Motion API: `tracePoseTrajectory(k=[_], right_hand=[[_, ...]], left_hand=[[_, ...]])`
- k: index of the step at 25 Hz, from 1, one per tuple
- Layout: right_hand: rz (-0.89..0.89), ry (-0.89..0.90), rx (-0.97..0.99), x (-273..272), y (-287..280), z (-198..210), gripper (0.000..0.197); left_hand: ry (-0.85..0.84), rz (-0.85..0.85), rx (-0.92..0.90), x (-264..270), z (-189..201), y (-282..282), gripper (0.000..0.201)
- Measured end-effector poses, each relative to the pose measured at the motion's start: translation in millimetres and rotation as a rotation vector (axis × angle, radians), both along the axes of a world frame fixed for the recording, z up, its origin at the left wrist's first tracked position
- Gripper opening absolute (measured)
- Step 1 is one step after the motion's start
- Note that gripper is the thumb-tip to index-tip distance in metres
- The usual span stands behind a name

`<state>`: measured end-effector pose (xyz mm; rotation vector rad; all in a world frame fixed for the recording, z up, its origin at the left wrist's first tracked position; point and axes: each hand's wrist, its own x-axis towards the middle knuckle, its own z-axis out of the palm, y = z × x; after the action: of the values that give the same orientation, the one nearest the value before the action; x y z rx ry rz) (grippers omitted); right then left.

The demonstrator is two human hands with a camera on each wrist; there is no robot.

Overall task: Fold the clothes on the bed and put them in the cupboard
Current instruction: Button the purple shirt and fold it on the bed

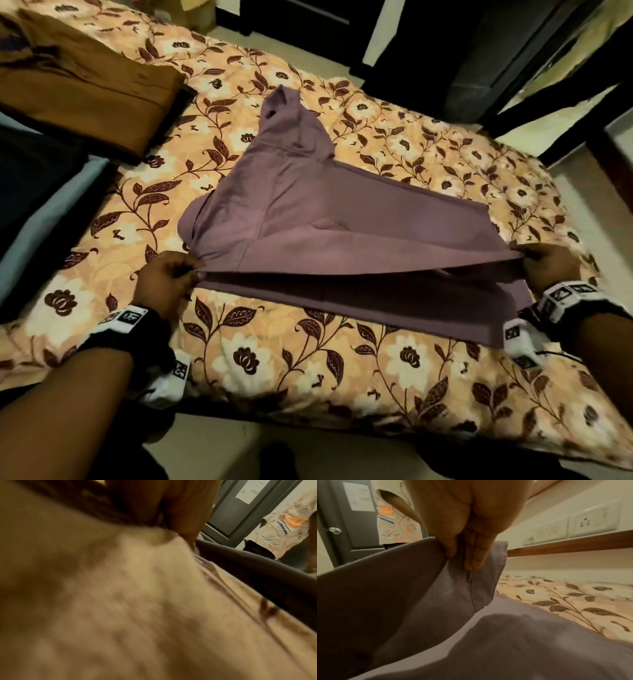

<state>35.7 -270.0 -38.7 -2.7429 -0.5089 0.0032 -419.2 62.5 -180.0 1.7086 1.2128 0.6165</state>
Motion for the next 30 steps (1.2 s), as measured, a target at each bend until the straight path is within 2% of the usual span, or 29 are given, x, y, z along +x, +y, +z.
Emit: tracePoseTrajectory(k=[2, 5, 7, 9, 12, 13, 16, 17, 18, 19, 20, 22, 24, 26, 27, 29, 30], right_hand=[[0.011, -0.045, 0.079, 5.3, -1.1, 4.9, 0.032], [0.022, -0.178, 0.297, 15.3, -11.1, 22.9, 0.032], [0.027, -0.272, 0.286, 3.8, -35.4, 13.8, 0.035], [0.016, -0.211, 0.179, -14.7, -68.9, -27.9, 0.038], [0.051, 0.188, -0.068, -55.2, -90.1, -88.7, 0.030], [0.050, 0.269, -0.159, -55.0, -92.7, -95.9, 0.026], [0.153, 0.412, -0.550, -42.8, -96.2, -99.0, 0.041], [0.107, 0.440, -0.635, -38.8, -84.4, -90.9, 0.044], [0.060, 0.400, -0.635, -38.3, -68.8, -83.6, 0.045], [0.049, 0.345, -0.543, -41.9, -42.1, -76.6, 0.043], [0.096, 0.289, -0.414, -49.7, -6.1, -72.0, 0.039], [0.309, 0.263, -0.163, -73.7, 77.0, -71.3, 0.033], [0.495, 0.432, -0.022, -96.9, 156.1, -73.1, 0.037], [0.562, 0.652, -0.072, -105.6, 212.5, -78.1, 0.046], [0.583, 0.677, -0.174, -102.8, 229.9, -77.5, 0.049], [0.609, 0.585, -0.368, -95.2, 253.7, -73.5, 0.042], [0.611, 0.538, -0.382, -90.2, 261.7, -71.5, 0.037]], left_hand=[[-0.004, -0.013, 0.021, -6.1, -1.1, 2.4, 0.011], [-0.024, 0.009, -0.007, -6.2, -1.9, 2.0, 0.011], [-0.040, 0.004, -0.004, -4.0, -3.8, 1.2, 0.015], [-0.090, 0.014, -0.028, -5.1, -11.8, 6.4, 0.018], [-0.103, 0.011, -0.023, -12.1, -26.3, 10.4, 0.022], [-0.079, -0.008, -0.016, -12.0, -32.0, 10.4, 0.027], [-0.078, -0.027, -0.019, -11.4, -35.0, 10.2, 0.037], [-0.133, -0.019, -0.033, -11.1, -35.2, 10.7, 0.039], [-0.182, -0.017, -0.049, -10.2, -34.6, 8.2, 0.042], [-0.226, -0.020, -0.062, -8.2, -31.8, 6.8, 0.044], [-0.253, -0.027, -0.067, -6.1, -29.6, 5.7, 0.044], [-0.294, -0.023, -0.100, -5.9, -30.8, 8.9, 0.043], [-0.342, -0.027, -0.128, -6.1, -32.2, 12.8, 0.049], [-0.370, -0.017, -0.151, -6.9, -34.2, 13.7, 0.056], [-0.376, -0.008, -0.164, -5.7, -35.1, 14.1, 0.058], [-0.396, 0.008, -0.196, -6.1, -34.8, 14.7, 0.058], [-0.411, 0.011, -0.214, -5.7, -34.2, 15.2, 0.058]])
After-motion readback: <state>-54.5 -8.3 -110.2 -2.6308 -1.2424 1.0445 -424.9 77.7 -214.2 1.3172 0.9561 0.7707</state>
